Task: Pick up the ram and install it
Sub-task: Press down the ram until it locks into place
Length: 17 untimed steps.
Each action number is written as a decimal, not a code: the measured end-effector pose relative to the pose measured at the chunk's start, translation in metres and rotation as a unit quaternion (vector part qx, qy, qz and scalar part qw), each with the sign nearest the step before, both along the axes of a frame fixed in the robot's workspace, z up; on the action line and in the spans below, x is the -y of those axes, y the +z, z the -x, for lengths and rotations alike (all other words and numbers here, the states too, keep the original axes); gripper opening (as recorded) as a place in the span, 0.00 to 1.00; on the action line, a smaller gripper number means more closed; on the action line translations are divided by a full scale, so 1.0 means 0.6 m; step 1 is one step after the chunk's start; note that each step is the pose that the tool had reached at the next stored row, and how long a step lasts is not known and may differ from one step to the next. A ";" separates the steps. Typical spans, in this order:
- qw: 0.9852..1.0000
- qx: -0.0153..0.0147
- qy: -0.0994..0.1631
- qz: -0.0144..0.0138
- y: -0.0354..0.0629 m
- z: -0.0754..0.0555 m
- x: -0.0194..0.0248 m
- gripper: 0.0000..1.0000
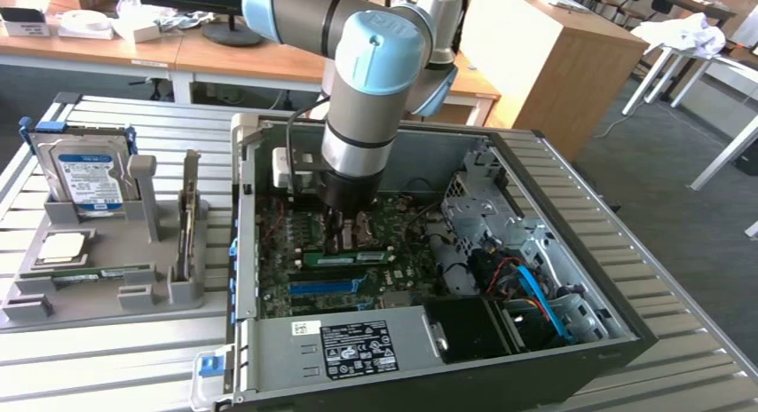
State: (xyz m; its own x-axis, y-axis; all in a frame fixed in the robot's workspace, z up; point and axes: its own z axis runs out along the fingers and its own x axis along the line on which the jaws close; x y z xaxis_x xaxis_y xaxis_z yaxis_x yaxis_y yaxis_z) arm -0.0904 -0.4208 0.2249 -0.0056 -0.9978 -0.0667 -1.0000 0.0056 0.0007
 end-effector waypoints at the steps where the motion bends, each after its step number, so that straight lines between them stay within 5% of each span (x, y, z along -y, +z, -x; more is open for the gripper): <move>1: 1.000 0.000 0.000 0.000 0.000 0.000 0.0000 0.10; 17: 1.000 0.000 0.000 0.000 -0.002 0.000 0.0000 0.10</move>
State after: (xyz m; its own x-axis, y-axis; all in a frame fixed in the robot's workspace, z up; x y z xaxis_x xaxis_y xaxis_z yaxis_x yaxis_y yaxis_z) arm -0.0904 -0.4208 0.2235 -0.0056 -0.9978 -0.0666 -1.0000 0.0056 0.0007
